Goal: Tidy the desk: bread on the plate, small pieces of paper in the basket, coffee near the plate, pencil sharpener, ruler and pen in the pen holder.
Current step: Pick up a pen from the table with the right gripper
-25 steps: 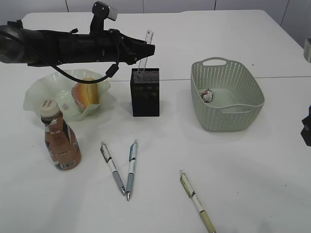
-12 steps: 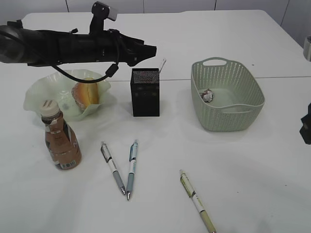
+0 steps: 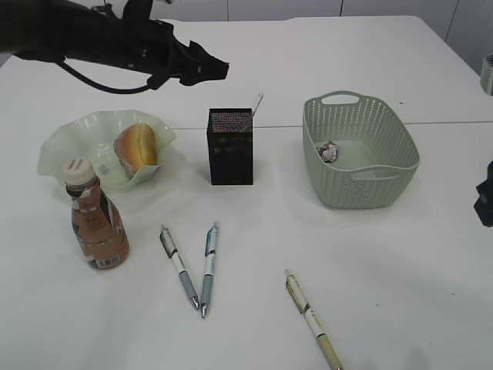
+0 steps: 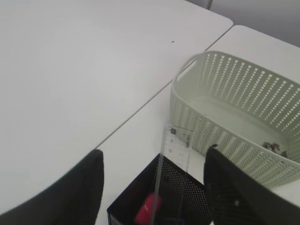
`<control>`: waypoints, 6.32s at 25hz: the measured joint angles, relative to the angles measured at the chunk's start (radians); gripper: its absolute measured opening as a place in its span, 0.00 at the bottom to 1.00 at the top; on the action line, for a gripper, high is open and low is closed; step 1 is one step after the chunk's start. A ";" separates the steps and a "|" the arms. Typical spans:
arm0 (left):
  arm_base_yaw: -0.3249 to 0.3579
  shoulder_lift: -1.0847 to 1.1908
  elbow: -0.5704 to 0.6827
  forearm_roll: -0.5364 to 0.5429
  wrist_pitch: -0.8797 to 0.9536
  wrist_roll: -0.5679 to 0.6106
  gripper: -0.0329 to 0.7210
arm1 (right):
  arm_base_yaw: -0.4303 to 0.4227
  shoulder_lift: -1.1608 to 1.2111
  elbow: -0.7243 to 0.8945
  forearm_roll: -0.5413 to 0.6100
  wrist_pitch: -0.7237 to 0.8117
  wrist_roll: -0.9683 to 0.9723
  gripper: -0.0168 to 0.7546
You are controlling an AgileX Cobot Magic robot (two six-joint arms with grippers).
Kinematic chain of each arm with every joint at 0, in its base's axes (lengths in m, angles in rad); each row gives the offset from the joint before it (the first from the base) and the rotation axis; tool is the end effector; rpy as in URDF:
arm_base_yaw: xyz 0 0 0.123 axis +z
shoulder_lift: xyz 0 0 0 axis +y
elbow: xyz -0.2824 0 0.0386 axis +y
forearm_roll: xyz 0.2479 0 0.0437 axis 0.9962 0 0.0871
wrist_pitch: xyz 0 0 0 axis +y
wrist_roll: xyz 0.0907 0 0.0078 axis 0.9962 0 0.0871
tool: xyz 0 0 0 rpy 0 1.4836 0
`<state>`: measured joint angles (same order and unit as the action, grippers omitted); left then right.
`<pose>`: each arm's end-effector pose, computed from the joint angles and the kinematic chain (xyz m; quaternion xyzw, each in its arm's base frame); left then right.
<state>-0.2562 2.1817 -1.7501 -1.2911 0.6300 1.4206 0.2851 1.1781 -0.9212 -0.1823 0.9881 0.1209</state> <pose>0.4718 -0.1770 0.2294 0.3267 0.7786 -0.2732 0.4608 0.2103 0.0473 0.2958 -0.1133 0.9687 -0.0418 0.2171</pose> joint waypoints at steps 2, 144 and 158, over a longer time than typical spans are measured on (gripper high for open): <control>0.000 -0.046 0.000 0.124 0.000 -0.146 0.70 | 0.000 0.000 0.000 -0.004 0.000 0.000 0.63; 0.067 -1.092 0.796 1.285 0.571 -1.517 0.62 | 0.309 0.870 -0.472 0.271 -0.051 0.005 0.16; 0.067 -1.092 0.797 1.291 0.570 -1.517 0.62 | 0.105 0.779 -0.756 0.635 -0.063 -0.292 0.16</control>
<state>-0.1893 1.0896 -0.9534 0.0000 1.1996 -0.0961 0.3902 1.9567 -1.6775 0.4523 0.9249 -0.1716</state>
